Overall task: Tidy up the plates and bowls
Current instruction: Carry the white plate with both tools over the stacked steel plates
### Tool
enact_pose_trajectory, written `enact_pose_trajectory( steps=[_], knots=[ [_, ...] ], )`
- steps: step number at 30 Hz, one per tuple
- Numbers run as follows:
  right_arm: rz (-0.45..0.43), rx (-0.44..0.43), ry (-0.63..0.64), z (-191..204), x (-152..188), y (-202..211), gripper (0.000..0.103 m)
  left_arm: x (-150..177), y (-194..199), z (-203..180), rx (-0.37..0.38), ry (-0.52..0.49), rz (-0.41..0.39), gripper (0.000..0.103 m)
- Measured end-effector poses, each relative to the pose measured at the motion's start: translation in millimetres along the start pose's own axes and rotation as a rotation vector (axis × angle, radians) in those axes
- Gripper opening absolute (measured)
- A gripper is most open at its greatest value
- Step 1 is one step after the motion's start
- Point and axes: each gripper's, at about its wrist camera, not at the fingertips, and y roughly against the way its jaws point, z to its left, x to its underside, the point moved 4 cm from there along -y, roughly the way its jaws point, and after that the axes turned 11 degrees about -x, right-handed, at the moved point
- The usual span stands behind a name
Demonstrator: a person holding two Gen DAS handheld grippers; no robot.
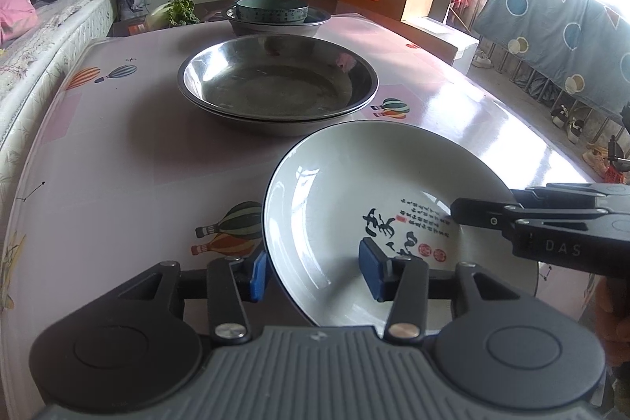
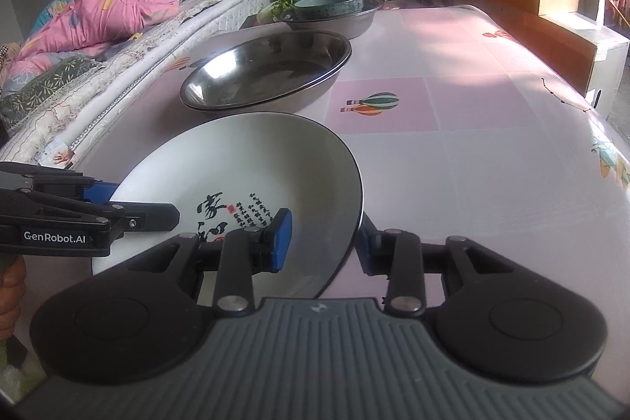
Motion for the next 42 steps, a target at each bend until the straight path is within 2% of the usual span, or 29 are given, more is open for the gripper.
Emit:
enact_pose_trajectory(
  steps=[12, 27, 34, 42],
  knots=[
    [0.005, 0.027, -0.001, 6, -4, 4, 0.035, -2, 6, 3, -0.006, 0.051, 0.013, 0.048],
    [-0.021, 0.02, -0.024, 12, -13, 21, 0.035, -13, 28, 7, 0.018, 0.078, -0.024, 0.048],
    [-0.054, 0.02, -0.025, 15, -29, 30, 0.035, -27, 38, 9, 0.02, 0.085, -0.059, 0.048],
    [-0.072, 0.019, -0.023, 9, -57, 22, 0.035, -53, 32, 15, 0.015, 0.1, -0.074, 0.048]
  ],
)
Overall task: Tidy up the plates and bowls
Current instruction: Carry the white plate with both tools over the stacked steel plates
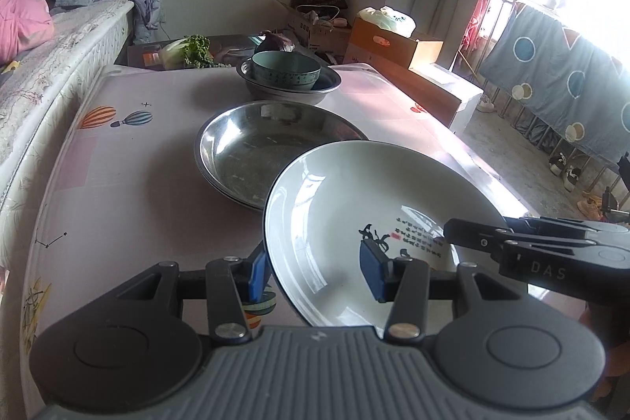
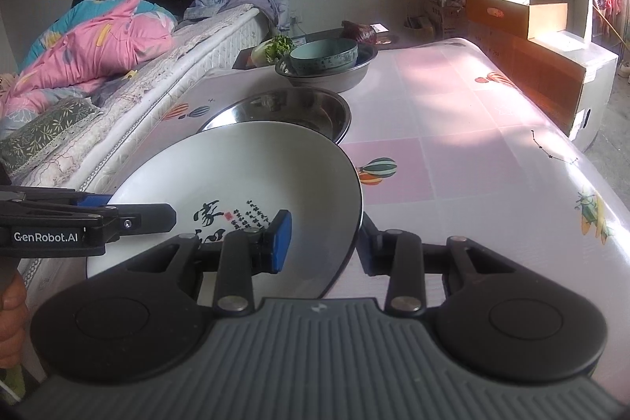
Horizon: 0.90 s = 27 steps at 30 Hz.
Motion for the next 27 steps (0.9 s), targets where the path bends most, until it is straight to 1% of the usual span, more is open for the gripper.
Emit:
enact_pose_trajectory(
  steps=[8, 13, 18, 21, 27],
  knots=[
    [-0.002, -0.005, 0.003, -9, -39, -35, 0.035, -31, -24, 7, -0.015, 0.016, 0.003, 0.049],
    [0.024, -0.011, -0.01, -17, -58, -69, 0.037, -44, -45, 13, -0.027, 0.027, 0.021, 0.049],
    [0.055, -0.013, -0.016, -24, -69, -100, 0.038, -55, -67, 20, -0.033, 0.04, 0.048, 0.049],
    [0.075, -0.014, -0.028, -27, -73, -115, 0.042, -58, -80, 23, -0.03, 0.044, 0.074, 0.049],
    [0.084, -0.017, -0.022, -33, -82, -130, 0.046, -60, -96, 26, -0.018, 0.052, 0.114, 0.049]
  ],
)
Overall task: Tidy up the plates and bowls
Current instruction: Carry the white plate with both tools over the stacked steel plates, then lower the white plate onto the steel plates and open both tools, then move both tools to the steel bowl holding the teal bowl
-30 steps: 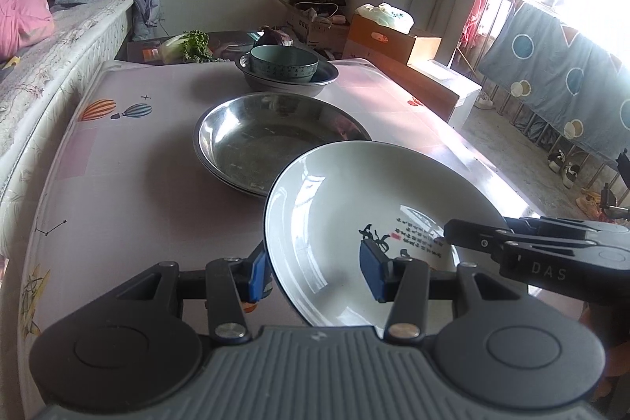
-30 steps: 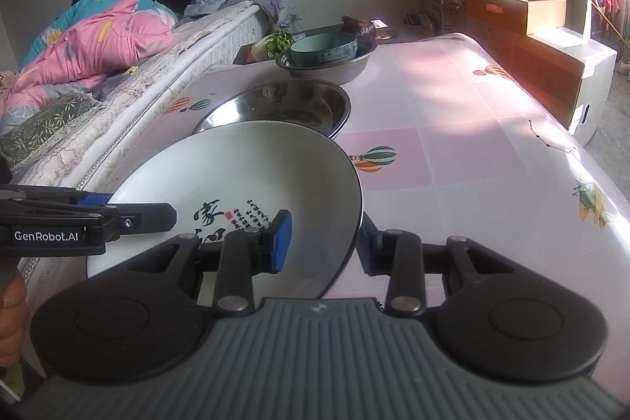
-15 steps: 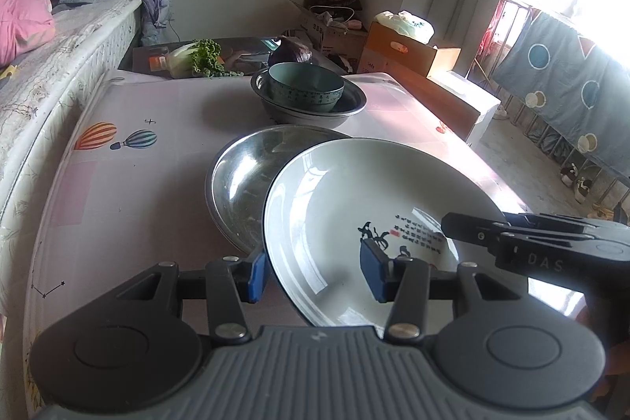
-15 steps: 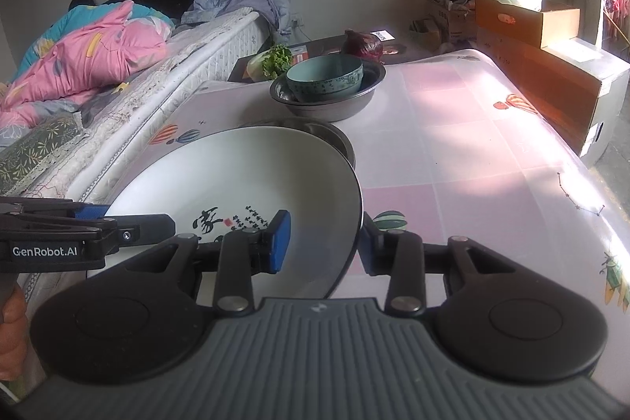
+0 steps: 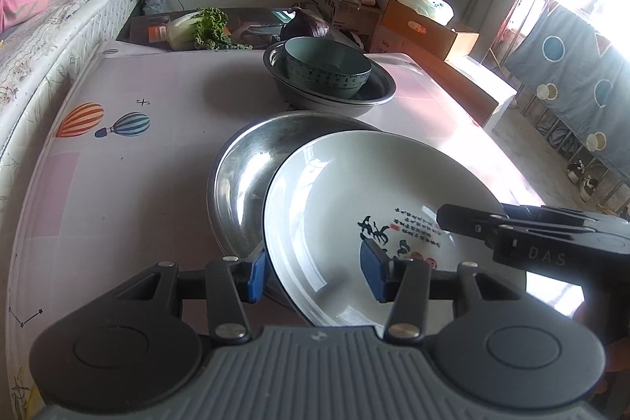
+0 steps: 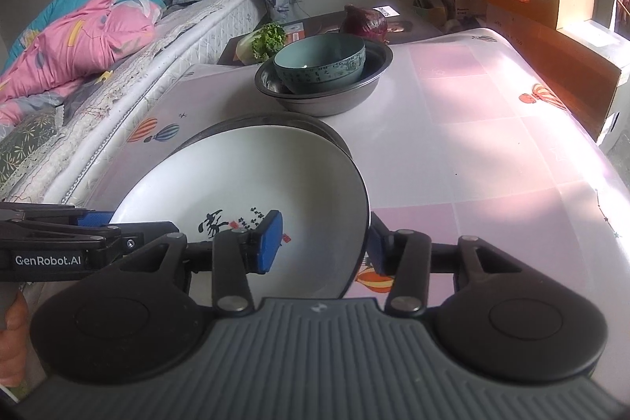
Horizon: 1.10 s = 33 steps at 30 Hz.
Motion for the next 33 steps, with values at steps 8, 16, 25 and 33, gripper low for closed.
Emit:
enact_pose_trajectory(
  steps=[8, 16, 25, 33],
  knots=[
    [-0.008, -0.008, 0.004, -2, -14, -9, 0.05, -4, -6, 6, 0.002, 0.028, 0.028, 0.051],
    [-0.049, -0.006, 0.057, 7, -24, -6, 0.072, -9, 1, 12, 0.0, 0.055, 0.009, 0.052],
    [-0.079, 0.008, 0.034, 4, -22, 8, 0.083, -12, 17, 9, -0.027, 0.032, -0.024, 0.059],
    [-0.11, 0.033, 0.065, 4, -15, 40, 0.102, -19, 39, 2, -0.103, -0.01, -0.063, 0.087]
  ],
)
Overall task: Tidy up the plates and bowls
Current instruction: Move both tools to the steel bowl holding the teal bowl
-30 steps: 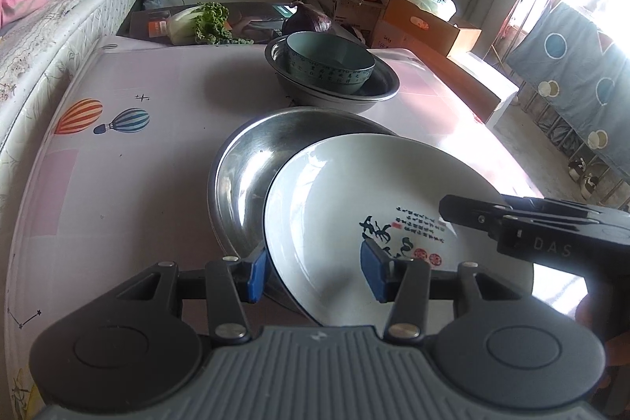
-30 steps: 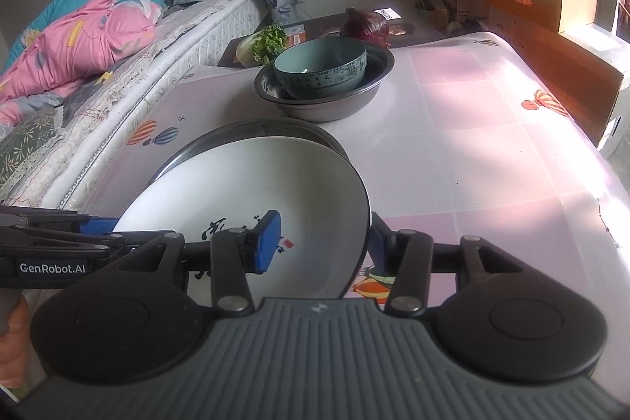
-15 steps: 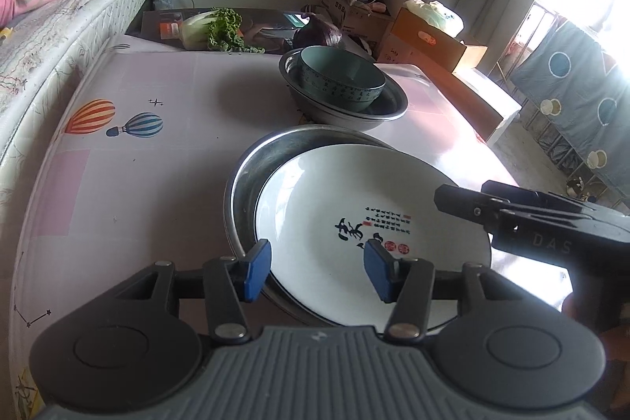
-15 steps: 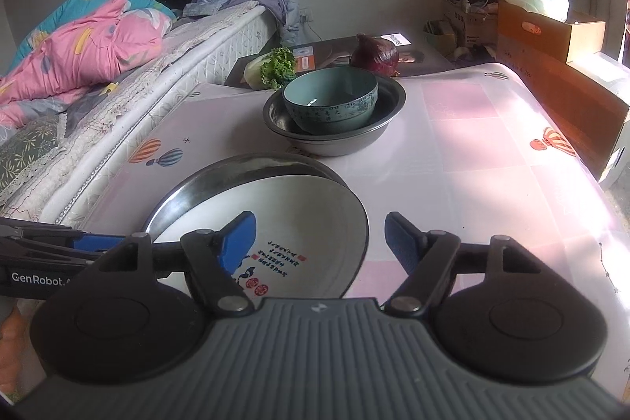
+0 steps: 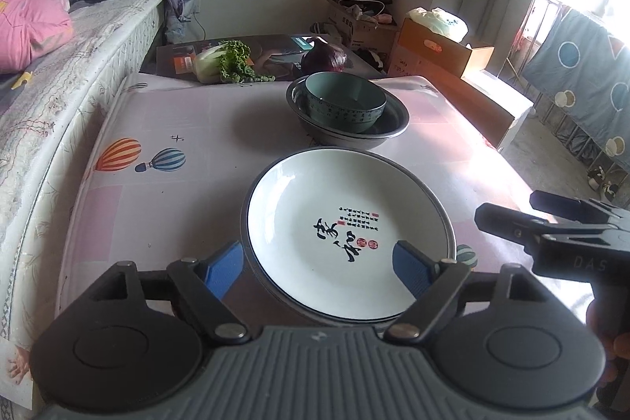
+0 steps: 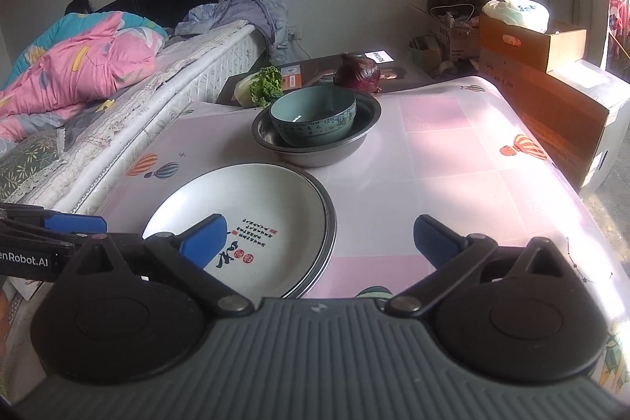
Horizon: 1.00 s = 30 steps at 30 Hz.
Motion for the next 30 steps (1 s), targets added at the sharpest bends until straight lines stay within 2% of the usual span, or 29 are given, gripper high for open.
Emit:
enact_pose_trajectory(
  steps=[7, 16, 25, 30],
  knots=[
    [0.005, 0.084, 0.045, 9, 3, 19, 0.102, -5, 12, 4, -0.097, 0.004, 0.013, 0.092],
    [-0.016, 0.2, 0.193, 29, -1, 43, 0.102, -5, 23, 16, -0.188, 0.038, 0.012, 0.094],
    [-0.065, 0.219, 0.303, 42, -5, 68, 0.102, -5, 28, 23, -0.243, 0.037, -0.008, 0.094],
    [-0.067, 0.242, 0.364, 47, -8, 72, 0.102, -7, 31, 23, -0.272, 0.036, -0.037, 0.098]
  ],
)
